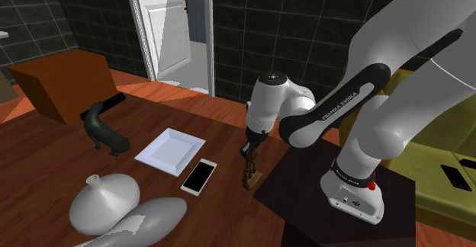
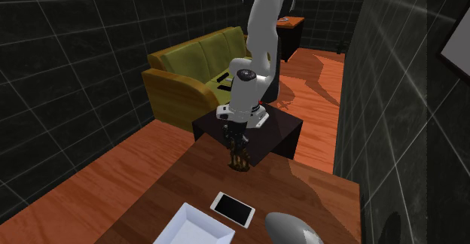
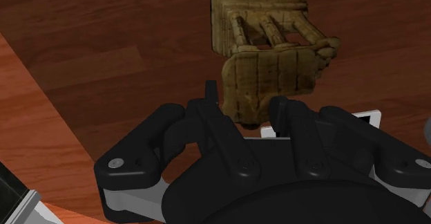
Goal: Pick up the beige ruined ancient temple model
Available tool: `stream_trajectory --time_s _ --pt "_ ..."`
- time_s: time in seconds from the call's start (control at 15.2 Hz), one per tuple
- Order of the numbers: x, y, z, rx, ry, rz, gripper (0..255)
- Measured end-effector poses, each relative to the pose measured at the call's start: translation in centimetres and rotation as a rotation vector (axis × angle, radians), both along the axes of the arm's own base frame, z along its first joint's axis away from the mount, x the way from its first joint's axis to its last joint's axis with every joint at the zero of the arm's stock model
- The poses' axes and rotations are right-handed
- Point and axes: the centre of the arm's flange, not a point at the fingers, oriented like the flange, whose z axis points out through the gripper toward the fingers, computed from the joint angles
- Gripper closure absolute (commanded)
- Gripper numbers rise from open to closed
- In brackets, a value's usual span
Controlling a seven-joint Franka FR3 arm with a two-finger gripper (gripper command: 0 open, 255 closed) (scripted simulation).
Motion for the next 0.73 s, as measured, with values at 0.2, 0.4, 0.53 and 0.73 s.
stream_trajectory --time_s 0.2,0.4,0.53,0.73 --pt "-0.2 0.1 1.3 -0.001 0.001 0.001 255" --pt "0.0 0.0 2.8 -0.001 0.002 0.0 255" --pt "-0.1 0.1 3.9 -0.001 0.002 0.0 255" --pt "0.0 0.0 5.6 -0.001 0.002 0.001 255"
